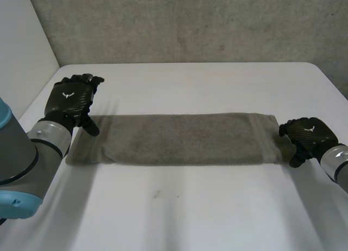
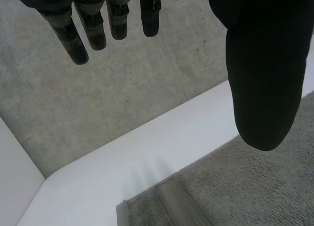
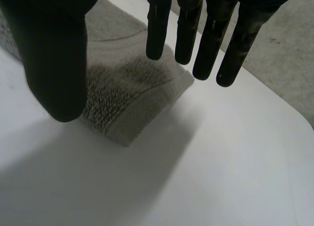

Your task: Fold the towel.

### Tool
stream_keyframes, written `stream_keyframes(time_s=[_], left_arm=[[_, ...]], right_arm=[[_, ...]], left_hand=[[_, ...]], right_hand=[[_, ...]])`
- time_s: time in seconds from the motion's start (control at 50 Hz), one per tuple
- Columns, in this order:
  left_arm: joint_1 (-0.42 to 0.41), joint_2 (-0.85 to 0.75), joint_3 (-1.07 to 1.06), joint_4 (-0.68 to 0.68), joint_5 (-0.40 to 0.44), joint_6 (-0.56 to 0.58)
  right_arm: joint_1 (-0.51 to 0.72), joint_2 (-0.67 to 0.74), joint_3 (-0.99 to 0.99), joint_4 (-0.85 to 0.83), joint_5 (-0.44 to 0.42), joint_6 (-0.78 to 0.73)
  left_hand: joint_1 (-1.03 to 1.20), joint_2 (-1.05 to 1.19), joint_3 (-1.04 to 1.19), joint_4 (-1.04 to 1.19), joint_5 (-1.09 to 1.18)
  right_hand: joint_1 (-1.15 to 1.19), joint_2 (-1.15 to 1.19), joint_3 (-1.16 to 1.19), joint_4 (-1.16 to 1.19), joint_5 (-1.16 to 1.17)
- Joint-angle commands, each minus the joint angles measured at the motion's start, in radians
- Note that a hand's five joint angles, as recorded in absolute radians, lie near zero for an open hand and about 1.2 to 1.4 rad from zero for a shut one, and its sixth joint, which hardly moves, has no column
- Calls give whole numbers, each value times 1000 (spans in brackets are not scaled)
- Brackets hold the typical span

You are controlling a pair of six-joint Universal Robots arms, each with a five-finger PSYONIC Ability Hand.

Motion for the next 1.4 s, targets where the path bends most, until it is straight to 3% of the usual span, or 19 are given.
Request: stream_keyframes(time_s=[0.02, 0.12, 0.16, 0.18, 0.2, 0.28, 0.38, 0.44, 0.6, 0.74, 0.82, 0.84, 0.94, 1.0, 1.04, 1.1, 1.16, 1.2, 1.4], left_arm=[[-2, -4, -7, 3, 1, 0], [-2, -9, -7, 3, 3, 0], [-2, -10, -7, 3, 3, 2], [-2, -12, -7, 3, 3, 2], [0, -12, -7, 3, 3, 2], [-2, -12, -8, 3, 3, 2], [-5, -10, -11, 3, 3, 0], [-3, -4, -22, 11, 3, 2], [-6, -2, -37, 51, 3, 2], [-3, 1, -37, 51, 3, 2], [-3, 1, -37, 51, 1, 2], [-3, 1, -37, 51, 1, 2], [-2, 1, -39, 51, 1, 2], [-3, 2, -39, 51, 1, 3], [-3, 8, -40, 51, 1, 3], [-3, 8, -40, 51, 1, 3], [-6, 7, -40, 51, 1, 3], [-8, 7, -42, 51, 3, 3], [-12, -2, -42, 52, 3, 3]], right_arm=[[1, 68, -17, -41, 0, -1], [1, 85, -25, -42, -8, -6], [0, 98, -37, -45, 2, -18], [0, 98, -37, -45, 2, -18], [0, 103, -42, -51, 8, -26], [-9, 101, -53, -79, 31, -35], [-71, 82, -78, -125, 181, -115], [-146, 80, -89, -130, 219, -191], [-284, 77, -129, -137, 232, -324], [-270, 40, -140, -168, 230, -296], [-108, -56, -144, -182, 229, -291], [-108, -57, -145, -182, 229, -291], [174, -89, -163, -193, 221, -304], [264, -84, -169, -200, 218, -310], [436, -57, -190, -222, 210, -317], [582, 27, -217, -237, 209, -346], [642, 72, -232, -240, 209, -365], [757, 176, -261, -239, 195, -397], [865, 313, -299, -233, 149, -408]], left_hand=[[1, 10, 10, 9, -26], [-2, 8, 7, 6, -29], [-2, 8, 7, 6, -29], [-2, 8, 7, 6, -29], [-2, 8, 7, 6, -29], [-2, 8, 7, 6, -29], [-2, 8, 7, 6, -29], [-2, 8, 7, 6, -29], [1, 10, 10, 9, -26], [1, 10, 10, 9, -26], [1, 10, 10, 9, -26], [1, 10, 10, 9, -26], [1, 10, 10, 9, -26], [1, 10, 10, 9, -26], [1, 10, 10, 9, -26], [1, 10, 10, 9, -26], [1, 10, 10, 9, -26], [1, 10, 10, 9, -26], [-2, 8, 7, 6, -29]], right_hand=[[228, 156, 156, 154, 175], [380, 309, 308, 307, 328], [795, 723, 722, 721, 742], [797, 726, 725, 724, 745], [971, 899, 898, 897, 918], [972, 901, 900, 899, 920], [972, 901, 900, 899, 920], [972, 901, 900, 899, 920], [972, 901, 900, 899, 920], [972, 901, 900, 899, 920], [972, 901, 900, 899, 920], [972, 901, 900, 899, 920], [972, 901, 900, 899, 920], [972, 901, 900, 899, 920], [972, 901, 900, 899, 920], [972, 901, 900, 899, 920], [972, 901, 900, 899, 920], [972, 901, 900, 899, 920], [972, 901, 900, 899, 920]])
